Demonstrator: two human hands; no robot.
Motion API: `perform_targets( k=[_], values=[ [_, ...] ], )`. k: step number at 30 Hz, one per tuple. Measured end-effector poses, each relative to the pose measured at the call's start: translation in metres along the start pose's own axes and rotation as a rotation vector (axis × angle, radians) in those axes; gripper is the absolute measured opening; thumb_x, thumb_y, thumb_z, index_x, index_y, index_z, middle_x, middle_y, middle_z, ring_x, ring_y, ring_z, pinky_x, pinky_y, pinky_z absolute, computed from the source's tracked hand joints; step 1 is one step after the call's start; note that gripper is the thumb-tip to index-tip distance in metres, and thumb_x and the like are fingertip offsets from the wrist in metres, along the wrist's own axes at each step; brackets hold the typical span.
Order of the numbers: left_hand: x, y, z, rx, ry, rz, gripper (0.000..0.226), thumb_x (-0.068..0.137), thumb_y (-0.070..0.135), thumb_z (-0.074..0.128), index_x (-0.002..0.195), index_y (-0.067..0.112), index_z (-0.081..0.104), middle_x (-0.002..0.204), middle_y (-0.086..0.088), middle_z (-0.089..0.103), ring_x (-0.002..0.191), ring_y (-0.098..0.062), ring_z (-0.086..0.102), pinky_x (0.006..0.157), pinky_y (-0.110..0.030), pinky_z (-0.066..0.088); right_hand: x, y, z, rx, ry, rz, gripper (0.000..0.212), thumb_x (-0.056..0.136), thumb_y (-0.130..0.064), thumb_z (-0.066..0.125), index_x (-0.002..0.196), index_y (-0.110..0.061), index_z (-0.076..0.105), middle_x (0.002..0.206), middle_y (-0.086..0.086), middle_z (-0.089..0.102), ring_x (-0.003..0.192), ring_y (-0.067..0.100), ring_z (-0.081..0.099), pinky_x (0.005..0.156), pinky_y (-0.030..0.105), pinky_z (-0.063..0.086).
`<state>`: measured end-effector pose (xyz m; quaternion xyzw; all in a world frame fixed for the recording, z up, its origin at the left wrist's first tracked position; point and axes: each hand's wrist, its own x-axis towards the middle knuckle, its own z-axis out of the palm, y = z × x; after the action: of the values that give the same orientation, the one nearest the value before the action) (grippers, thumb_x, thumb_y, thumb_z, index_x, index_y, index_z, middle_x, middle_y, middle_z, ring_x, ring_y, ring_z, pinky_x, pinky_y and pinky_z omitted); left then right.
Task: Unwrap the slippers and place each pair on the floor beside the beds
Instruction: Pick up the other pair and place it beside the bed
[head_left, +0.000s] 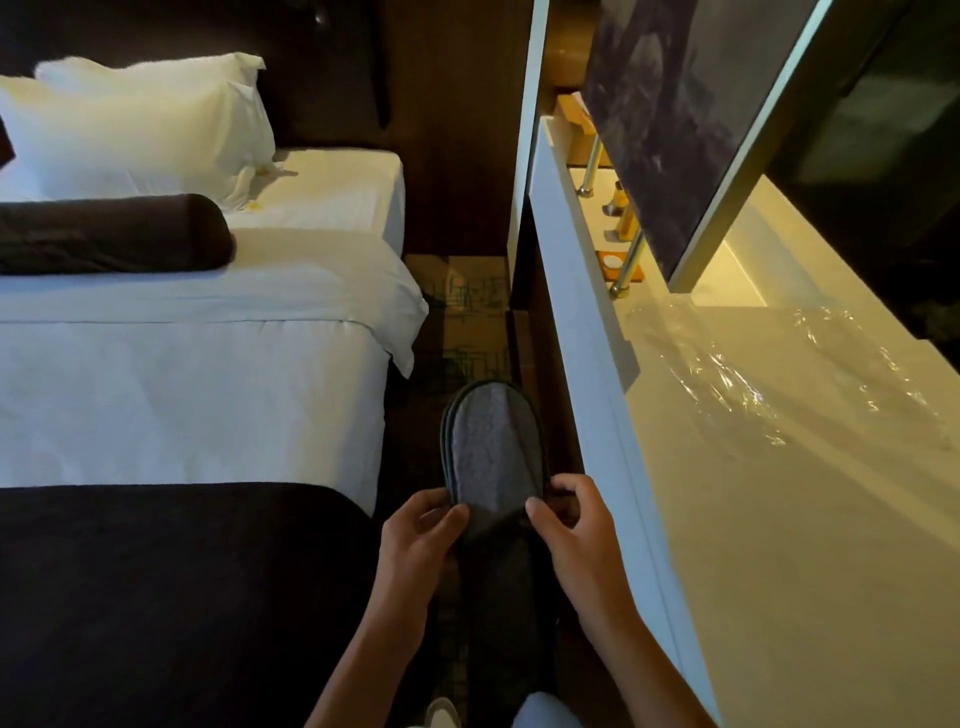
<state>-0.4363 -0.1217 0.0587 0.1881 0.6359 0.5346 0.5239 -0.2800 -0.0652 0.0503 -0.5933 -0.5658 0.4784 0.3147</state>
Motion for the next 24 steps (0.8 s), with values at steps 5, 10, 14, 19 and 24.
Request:
perform_targets(
  k=[5, 10, 14, 19, 24],
  values=[
    [0.045, 0.016, -0.006, -0.012, -0.033, 0.009, 0.012, 0.093, 0.007, 0.063, 0.103, 0.009, 0.070, 0.088, -0.008, 0.079, 0.078, -0.022, 0.077, 0.059, -0.025, 0.058, 0.039, -0.016, 0.015, 0.004, 0.020, 0.002, 0.029, 0.085, -0.030, 0.070, 0.108, -0.027, 0.053, 0.103, -0.006, 0.061, 0.093, 0.002, 0.058, 0.071, 0.015, 0.046],
    [0.117, 0.033, 0.006, 0.003, -0.042, -0.039, 0.011, 0.092, 0.007, 0.065, 0.102, 0.007, 0.069, 0.082, -0.007, 0.079, 0.068, -0.017, 0.075, 0.051, -0.022, 0.054, 0.110, -0.012, 0.034, 0.005, 0.051, 0.058, 0.031, 0.083, -0.034, 0.072, 0.107, -0.031, 0.052, 0.111, 0.001, 0.062, 0.104, 0.018, 0.060, 0.080, 0.028, 0.051],
    [0.194, 0.056, 0.016, -0.009, -0.049, -0.069, 0.010, 0.093, 0.009, 0.063, 0.102, 0.009, 0.068, 0.086, -0.009, 0.078, 0.072, -0.020, 0.074, 0.053, -0.025, 0.054, 0.189, -0.019, 0.051, 0.065, -0.007, 0.108, 0.040, 0.083, -0.036, 0.071, 0.118, -0.027, 0.052, 0.120, 0.001, 0.060, 0.108, 0.017, 0.058, 0.077, 0.022, 0.049],
    [0.283, 0.095, 0.035, -0.148, -0.071, -0.127, 0.016, 0.096, 0.019, 0.059, 0.105, 0.010, 0.068, 0.093, -0.012, 0.074, 0.081, -0.023, 0.070, 0.063, -0.032, 0.055, 0.290, -0.051, 0.064, 0.041, -0.071, 0.121, 0.043, 0.084, -0.037, 0.069, 0.120, -0.025, 0.049, 0.113, -0.006, 0.057, 0.093, 0.001, 0.056, 0.066, 0.012, 0.042],
    [0.363, 0.131, 0.051, -0.134, -0.078, -0.164, 0.015, 0.096, 0.017, 0.056, 0.103, 0.008, 0.065, 0.089, -0.014, 0.070, 0.072, -0.021, 0.067, 0.057, -0.030, 0.054, 0.375, -0.087, 0.076, -0.031, -0.084, 0.134, 0.042, 0.084, -0.042, 0.068, 0.116, -0.026, 0.047, 0.094, -0.016, 0.053, 0.078, -0.001, 0.056, 0.056, 0.011, 0.044]
  ],
)
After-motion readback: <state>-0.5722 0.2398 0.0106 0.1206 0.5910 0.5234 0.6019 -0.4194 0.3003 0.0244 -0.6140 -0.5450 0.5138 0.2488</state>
